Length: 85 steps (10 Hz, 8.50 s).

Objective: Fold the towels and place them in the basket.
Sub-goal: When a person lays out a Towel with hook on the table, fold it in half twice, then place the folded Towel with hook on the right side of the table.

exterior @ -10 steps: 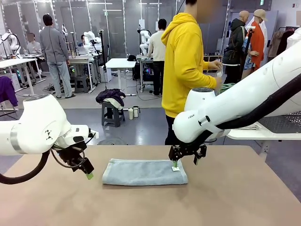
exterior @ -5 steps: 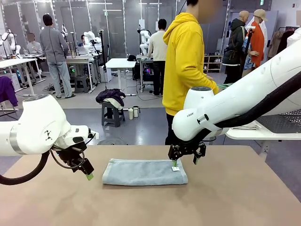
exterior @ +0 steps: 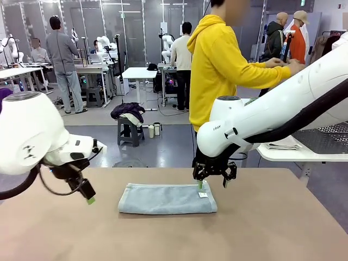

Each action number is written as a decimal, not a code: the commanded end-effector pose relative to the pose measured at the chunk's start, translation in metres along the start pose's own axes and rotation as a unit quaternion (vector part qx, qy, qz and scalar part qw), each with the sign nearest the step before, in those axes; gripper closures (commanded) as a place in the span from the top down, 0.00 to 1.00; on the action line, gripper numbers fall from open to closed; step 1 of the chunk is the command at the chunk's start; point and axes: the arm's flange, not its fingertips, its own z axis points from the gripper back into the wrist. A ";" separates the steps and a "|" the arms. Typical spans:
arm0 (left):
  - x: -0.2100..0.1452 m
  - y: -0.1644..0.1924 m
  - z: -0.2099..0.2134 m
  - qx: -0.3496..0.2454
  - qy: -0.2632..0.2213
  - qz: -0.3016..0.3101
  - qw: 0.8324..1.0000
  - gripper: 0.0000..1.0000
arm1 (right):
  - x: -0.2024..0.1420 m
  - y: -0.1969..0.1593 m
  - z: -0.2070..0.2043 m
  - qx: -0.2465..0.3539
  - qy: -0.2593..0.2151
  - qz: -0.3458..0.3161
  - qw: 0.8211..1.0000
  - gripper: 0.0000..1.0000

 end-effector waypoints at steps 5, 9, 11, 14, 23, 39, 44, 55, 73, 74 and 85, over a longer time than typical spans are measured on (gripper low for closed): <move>-0.086 -0.017 0.034 -0.023 -0.034 -0.052 0.998 1.00 | 0.033 0.002 -0.030 -0.013 0.034 -0.042 0.998 1.00; -0.029 -0.004 0.039 -0.013 -0.020 -0.044 0.999 1.00 | 0.031 0.003 -0.049 -0.016 0.041 -0.036 0.998 1.00; -0.029 -0.004 0.039 -0.013 -0.020 -0.044 0.999 1.00 | 0.032 0.003 -0.057 -0.015 0.042 -0.035 0.998 1.00; -0.029 -0.004 0.039 -0.013 -0.020 -0.044 0.999 1.00 | 0.030 0.005 -0.060 -0.014 0.042 -0.031 0.999 1.00; -0.029 -0.004 0.039 -0.013 -0.020 -0.044 0.999 1.00 | 0.031 0.004 -0.059 0.000 0.046 -0.032 0.998 0.00; -0.029 -0.004 0.039 -0.013 -0.020 -0.044 0.999 1.00 | 0.004 0.022 0.046 -0.013 -0.033 0.018 0.999 0.00; -0.029 -0.004 0.039 -0.013 -0.020 -0.044 0.999 1.00 | 0.003 0.107 0.068 0.003 -0.029 0.062 0.998 0.00; -0.029 -0.004 0.039 -0.013 -0.020 -0.044 0.999 1.00 | 0.025 0.228 0.008 0.035 -0.009 0.008 0.999 0.00; -0.029 -0.004 0.039 -0.013 -0.020 -0.044 0.999 1.00 | 0.029 0.239 -0.011 0.038 -0.009 0.027 0.999 1.00; -0.029 -0.004 0.039 -0.013 -0.020 -0.044 0.999 1.00 | 0.029 0.239 -0.011 0.038 -0.009 0.027 0.999 1.00; -0.029 -0.004 0.039 -0.013 -0.020 -0.044 0.999 1.00 | 0.029 0.239 -0.011 0.038 -0.009 0.027 0.999 1.00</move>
